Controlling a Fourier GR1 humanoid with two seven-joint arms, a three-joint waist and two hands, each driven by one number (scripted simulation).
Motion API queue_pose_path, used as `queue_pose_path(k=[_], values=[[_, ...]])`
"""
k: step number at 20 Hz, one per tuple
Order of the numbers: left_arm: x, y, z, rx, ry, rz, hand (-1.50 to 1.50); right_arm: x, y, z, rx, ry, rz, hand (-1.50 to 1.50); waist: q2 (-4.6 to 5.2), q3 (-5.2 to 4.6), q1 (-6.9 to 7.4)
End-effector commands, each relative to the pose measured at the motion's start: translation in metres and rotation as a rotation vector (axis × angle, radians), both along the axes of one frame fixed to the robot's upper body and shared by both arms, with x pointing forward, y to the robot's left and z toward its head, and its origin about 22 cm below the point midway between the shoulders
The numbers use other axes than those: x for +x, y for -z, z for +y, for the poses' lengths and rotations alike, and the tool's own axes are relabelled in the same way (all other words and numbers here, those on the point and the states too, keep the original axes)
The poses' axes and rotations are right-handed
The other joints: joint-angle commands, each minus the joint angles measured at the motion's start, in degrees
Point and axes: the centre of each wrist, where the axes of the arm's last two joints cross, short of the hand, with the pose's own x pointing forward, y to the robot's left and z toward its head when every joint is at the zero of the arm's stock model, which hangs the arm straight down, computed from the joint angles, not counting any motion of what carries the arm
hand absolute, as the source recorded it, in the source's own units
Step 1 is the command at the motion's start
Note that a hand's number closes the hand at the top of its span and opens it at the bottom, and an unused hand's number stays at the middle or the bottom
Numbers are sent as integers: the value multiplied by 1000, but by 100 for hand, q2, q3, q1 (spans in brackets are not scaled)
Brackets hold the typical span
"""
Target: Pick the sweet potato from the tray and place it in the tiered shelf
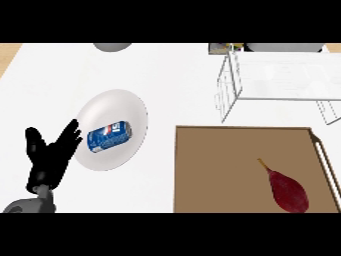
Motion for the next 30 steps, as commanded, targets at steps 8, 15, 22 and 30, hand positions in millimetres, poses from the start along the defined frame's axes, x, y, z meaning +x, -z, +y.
queue_pose_path(k=[8, 15, 22, 30], values=[[8, -4, 2, 4, 3, 10, 0, 52, 31, 1, -48, 13, -23, 150, 11, -9, 7], [8, -3, 5, 14, -14, -1, 0, 64, 43, -17, -3, -22, -53, 150, 1, -7, -17], [18, -13, 10, 3, 1, 0, 0, 77, 38, -22, -2, -50, -66, 150, 20, -7, 18], [2, -3, 17, -13, -16, -3, 0, 73, 38, -28, 221, 45, -90, -150, -14, -7, -31]])
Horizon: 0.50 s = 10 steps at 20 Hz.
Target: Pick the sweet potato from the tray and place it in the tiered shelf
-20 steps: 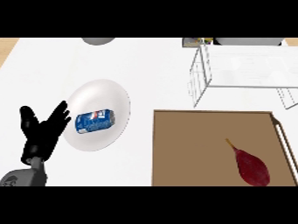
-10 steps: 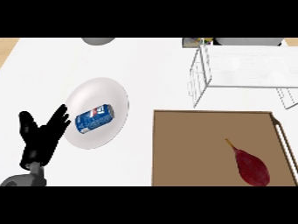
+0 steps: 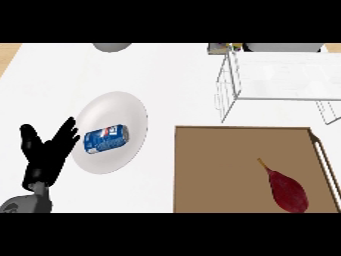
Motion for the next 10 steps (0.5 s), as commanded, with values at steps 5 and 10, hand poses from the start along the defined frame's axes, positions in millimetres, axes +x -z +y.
queue_pose_path(k=[5, 10], values=[[-8, 14, -8, 4, -1, 26, 0, -5, -6, -23, 313, 1, -60, -150, -8, -1, -55], [-12, 3, -5, -1, 9, 3, 0, -1, -24, -18, 509, 1, -76, -150, -6, 1, 46]])
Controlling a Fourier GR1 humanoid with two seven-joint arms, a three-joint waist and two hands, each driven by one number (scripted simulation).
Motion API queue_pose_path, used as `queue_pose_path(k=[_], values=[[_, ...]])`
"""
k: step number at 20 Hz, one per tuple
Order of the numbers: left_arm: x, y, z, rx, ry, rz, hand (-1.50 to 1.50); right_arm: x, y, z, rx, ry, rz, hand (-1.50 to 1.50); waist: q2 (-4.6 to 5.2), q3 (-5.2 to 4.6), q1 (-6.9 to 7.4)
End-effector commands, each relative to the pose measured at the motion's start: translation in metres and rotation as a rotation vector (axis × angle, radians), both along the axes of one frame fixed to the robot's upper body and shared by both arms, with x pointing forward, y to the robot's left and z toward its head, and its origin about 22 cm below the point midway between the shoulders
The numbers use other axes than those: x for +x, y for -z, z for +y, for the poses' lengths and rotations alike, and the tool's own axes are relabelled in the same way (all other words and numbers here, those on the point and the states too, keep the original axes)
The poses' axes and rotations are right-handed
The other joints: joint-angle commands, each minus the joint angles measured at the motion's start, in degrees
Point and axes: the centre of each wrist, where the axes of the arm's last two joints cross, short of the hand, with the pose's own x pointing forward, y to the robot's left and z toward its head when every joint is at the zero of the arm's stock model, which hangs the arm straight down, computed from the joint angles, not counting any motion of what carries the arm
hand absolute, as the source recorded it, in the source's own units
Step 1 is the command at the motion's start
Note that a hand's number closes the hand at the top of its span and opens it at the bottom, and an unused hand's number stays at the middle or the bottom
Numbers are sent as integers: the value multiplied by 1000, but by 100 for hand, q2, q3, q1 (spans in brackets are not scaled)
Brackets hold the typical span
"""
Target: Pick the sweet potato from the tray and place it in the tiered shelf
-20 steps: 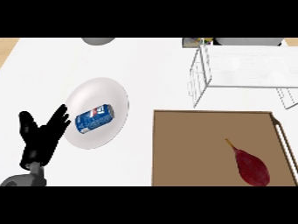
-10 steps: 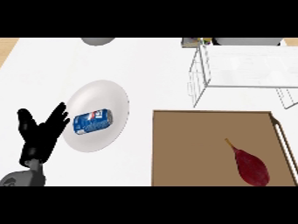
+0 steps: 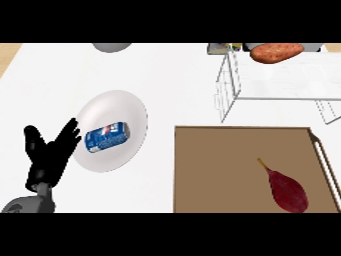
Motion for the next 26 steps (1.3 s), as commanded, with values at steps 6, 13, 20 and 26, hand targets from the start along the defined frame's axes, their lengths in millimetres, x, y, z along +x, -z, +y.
queue_pose_path(k=[6, 13, 20, 26], values=[[-2, -8, 13, 11, -14, 14, 0, -19, -13, -40, 249, 134, -117, -150, -2, -9, -37], [-3, 0, 7, 1, -18, 14, 0, -54, -31, -108, 304, 387, -185, -150, 20, -8, -22], [-10, -2, -2, -5, 7, -2, 0, -112, -25, -189, 429, 395, -200, -150, 17, 1, -25], [10, -5, -17, -25, 2, 12, 0, -146, -21, -224, 397, 339, -178, -150, 38, 0, -16]])
